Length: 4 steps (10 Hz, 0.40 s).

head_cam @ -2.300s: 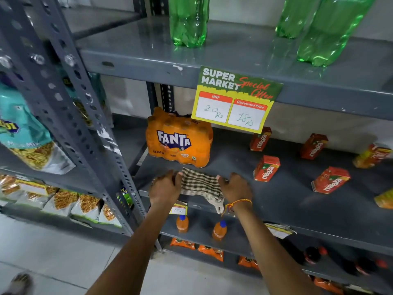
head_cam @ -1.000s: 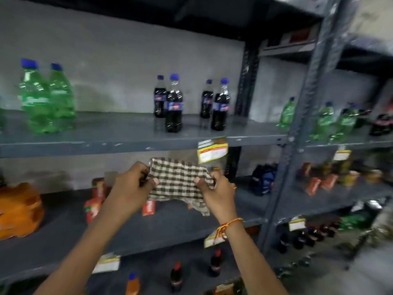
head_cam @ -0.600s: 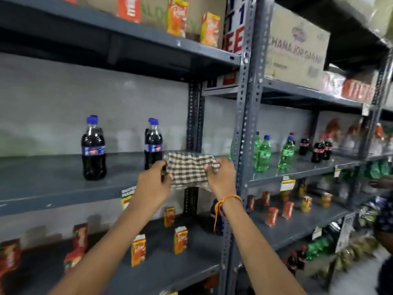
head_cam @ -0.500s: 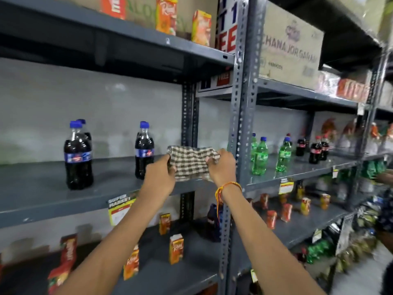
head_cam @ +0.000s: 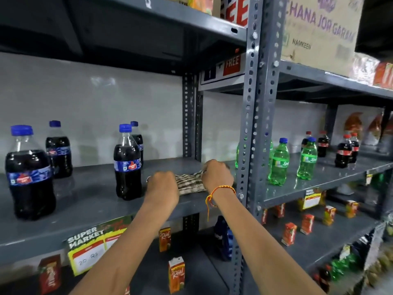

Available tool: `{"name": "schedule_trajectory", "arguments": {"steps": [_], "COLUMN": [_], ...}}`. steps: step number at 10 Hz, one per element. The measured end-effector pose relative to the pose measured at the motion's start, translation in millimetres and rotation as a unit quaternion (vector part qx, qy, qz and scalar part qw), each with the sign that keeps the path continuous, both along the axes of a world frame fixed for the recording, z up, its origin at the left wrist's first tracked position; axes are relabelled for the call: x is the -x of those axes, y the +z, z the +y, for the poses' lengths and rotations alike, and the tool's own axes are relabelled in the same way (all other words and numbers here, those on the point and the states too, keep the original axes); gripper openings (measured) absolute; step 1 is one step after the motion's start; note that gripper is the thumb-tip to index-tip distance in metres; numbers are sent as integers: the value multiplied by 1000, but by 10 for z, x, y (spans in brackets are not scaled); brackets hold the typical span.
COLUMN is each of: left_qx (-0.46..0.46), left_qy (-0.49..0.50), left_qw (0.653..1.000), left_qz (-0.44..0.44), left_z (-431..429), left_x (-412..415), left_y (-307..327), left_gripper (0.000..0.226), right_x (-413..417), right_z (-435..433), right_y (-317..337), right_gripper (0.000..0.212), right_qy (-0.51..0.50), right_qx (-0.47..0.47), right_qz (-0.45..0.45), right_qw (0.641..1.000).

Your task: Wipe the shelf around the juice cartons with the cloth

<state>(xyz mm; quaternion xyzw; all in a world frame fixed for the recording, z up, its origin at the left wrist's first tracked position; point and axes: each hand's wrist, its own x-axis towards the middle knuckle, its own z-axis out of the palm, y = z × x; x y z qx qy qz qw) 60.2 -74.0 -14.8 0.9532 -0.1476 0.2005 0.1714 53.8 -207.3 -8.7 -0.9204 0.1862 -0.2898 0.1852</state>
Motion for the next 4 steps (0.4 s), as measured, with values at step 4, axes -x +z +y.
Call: {"name": "schedule_trajectory", "arguments": {"steps": [4], "left_qx": [130], "left_qy": [-39], "left_qw": [984], "left_qz": [-119], "left_z": [416], "left_x": [532], "left_y": [88], "left_gripper": [11], "right_x": [403], "right_z": [442], "right_y": [-25], "right_gripper": [20], "right_qy": [68], "right_qx": [21], "right_qz": [-211], "right_qw": [975]}}
